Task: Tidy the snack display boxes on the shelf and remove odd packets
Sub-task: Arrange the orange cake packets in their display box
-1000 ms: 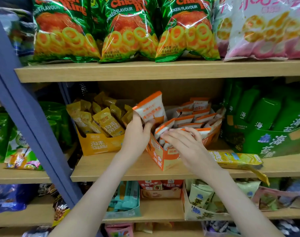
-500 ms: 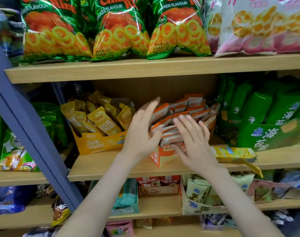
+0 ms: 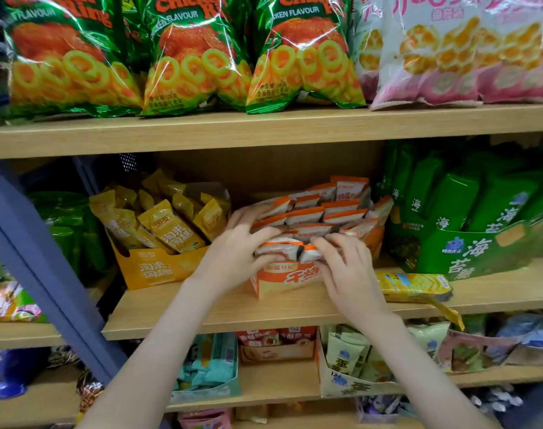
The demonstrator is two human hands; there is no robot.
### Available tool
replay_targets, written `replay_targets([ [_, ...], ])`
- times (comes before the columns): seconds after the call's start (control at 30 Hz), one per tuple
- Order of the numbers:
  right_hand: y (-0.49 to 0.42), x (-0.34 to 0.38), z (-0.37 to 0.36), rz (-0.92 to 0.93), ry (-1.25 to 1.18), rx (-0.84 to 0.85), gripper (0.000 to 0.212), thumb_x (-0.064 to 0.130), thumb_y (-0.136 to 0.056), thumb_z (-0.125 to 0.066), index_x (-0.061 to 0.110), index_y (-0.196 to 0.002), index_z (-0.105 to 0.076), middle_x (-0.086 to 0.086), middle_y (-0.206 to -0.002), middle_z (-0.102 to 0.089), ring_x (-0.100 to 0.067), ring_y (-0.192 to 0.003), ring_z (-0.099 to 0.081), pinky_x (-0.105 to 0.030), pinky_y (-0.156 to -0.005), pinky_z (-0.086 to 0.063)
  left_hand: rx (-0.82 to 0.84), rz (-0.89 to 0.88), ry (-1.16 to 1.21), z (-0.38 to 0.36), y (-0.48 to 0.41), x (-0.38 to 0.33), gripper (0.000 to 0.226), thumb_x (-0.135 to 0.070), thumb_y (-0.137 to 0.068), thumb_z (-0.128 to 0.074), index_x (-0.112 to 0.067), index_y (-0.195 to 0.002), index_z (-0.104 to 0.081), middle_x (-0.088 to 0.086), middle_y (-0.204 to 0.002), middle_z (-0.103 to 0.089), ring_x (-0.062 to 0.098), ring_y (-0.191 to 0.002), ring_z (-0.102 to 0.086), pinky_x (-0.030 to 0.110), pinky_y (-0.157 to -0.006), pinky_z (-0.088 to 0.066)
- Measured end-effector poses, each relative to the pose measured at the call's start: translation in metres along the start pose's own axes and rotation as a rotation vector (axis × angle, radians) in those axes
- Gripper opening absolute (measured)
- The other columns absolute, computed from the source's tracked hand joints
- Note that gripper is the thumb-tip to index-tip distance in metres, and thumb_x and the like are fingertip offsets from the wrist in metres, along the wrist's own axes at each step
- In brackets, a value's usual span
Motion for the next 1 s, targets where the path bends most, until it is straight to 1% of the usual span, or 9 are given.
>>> replay_targets([
  [0.13, -0.008, 0.007, -0.011, 0.01, -0.018, 0.003, 0.055, -0.002, -0.077, -0.075, 0.013, -0.123, -0.049, -0.016, -0.113, -0.058, -0.028, -0.107, -0.045, -0.041, -0.087, -0.05, 0.035, 0.06, -0.098, 0.002, 0.0, 0.008, 0.041, -0.044, -0.086, -0.064, -0.021, -0.119, -0.067, 0.01, -0.144, -0.047, 0.035, -0.131, -0.044, 0.049, -0.096, -0.049],
  [0.3, -0.021, 0.007, -0.011, 0.033, -0.035, 0.019, 0.048, -0.008, -0.074, -0.073, 0.005, -0.118, -0.059, -0.015, -0.109, -0.06, -0.027, -0.103, -0.049, -0.037, -0.088, -0.048, -0.005, 0.147, -0.207, 0.0, 0.007, 0.001, 0.052, -0.056, -0.087, -0.048, -0.016, -0.114, -0.067, 0.014, -0.13, -0.059, 0.036, -0.113, -0.059, 0.043, -0.082, -0.055],
  [0.4, -0.026, 0.007, -0.007, 0.037, -0.053, 0.014, 0.047, -0.01, -0.071, -0.073, 0.006, -0.113, -0.061, -0.011, -0.104, -0.063, -0.024, -0.099, -0.052, -0.034, -0.087, -0.046, -0.07, 0.187, -0.242, 0.002, 0.008, -0.001, 0.059, -0.06, -0.086, -0.049, -0.011, -0.116, -0.065, 0.016, -0.132, -0.057, 0.038, -0.116, -0.057, 0.044, -0.088, -0.052],
  [0.5, -0.028, 0.008, 0.002, 0.031, -0.098, -0.013, 0.043, -0.01, -0.073, -0.071, 0.004, -0.112, -0.063, -0.011, -0.104, -0.065, -0.023, -0.101, -0.053, -0.034, -0.088, -0.048, -0.107, 0.213, -0.255, 0.003, 0.01, -0.005, 0.069, -0.064, -0.084, -0.048, -0.013, -0.129, -0.057, 0.018, -0.137, -0.053, 0.037, -0.116, -0.055, 0.046, -0.093, -0.048],
  [0.63, -0.035, 0.008, 0.016, 0.054, -0.136, -0.078, 0.043, -0.015, -0.073, -0.072, -0.001, -0.112, -0.063, -0.014, -0.102, -0.065, -0.022, -0.103, -0.049, -0.031, -0.092, -0.041, -0.049, 0.248, -0.247, 0.011, 0.0, -0.011, 0.088, -0.069, -0.079, -0.046, -0.009, -0.143, -0.043, 0.016, -0.131, -0.059, 0.034, -0.117, -0.057, 0.047, -0.098, -0.045],
  [0.73, -0.036, 0.006, 0.024, 0.07, -0.173, -0.109, 0.044, -0.019, -0.073, -0.07, -0.003, -0.113, -0.062, -0.016, -0.102, -0.064, -0.023, -0.103, -0.049, -0.032, -0.093, -0.042, 0.083, 0.24, -0.285, 0.017, -0.009, -0.018, 0.082, -0.069, -0.085, -0.047, -0.008, -0.14, -0.048, 0.009, -0.13, -0.06, 0.028, -0.123, -0.052, 0.042, -0.103, -0.04],
  [0.8, -0.034, 0.008, 0.025, 0.095, -0.194, -0.071, 0.044, -0.015, -0.075, -0.07, -0.001, -0.116, -0.06, -0.015, -0.106, -0.062, -0.024, -0.105, -0.049, -0.033, -0.094, -0.043, 0.152, 0.201, -0.321, 0.019, -0.012, -0.019, 0.075, -0.068, -0.089, -0.047, -0.013, -0.14, -0.048, 0.004, -0.138, -0.054, 0.022, -0.129, -0.046, 0.038, -0.106, -0.035],
  [0.9, -0.027, 0.013, 0.012, 0.154, -0.15, 0.103, 0.051, -0.008, -0.074, -0.073, 0.003, -0.121, -0.058, -0.012, -0.114, -0.059, -0.026, -0.111, -0.05, -0.039, -0.093, -0.05, 0.209, 0.179, -0.356, 0.027, -0.018, -0.023, 0.075, -0.067, -0.089, -0.046, -0.018, -0.146, -0.039, 0.0, -0.148, -0.044, 0.018, -0.138, -0.036, 0.034, -0.11, -0.032],
  [1.0, -0.02, 0.011, 0.001, 0.139, -0.092, 0.204, 0.071, -0.019, -0.06, -0.074, 0.007, -0.123, -0.056, -0.011, -0.11, -0.06, -0.029, -0.104, -0.055, -0.044, -0.084, -0.056, 0.215, 0.155, -0.345, 0.026, -0.022, -0.032, 0.084, -0.068, -0.086, -0.051, -0.018, -0.149, -0.03, 0.003, -0.154, -0.035, 0.02, -0.143, -0.028, 0.035, -0.115, -0.025],
])
Point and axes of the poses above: each hand's wrist, its own y-axis away from the middle knuckle, its own z-axis out of the back of the hand, x = y × z, the point moved 7 cm from there along -y, towards the middle knuckle
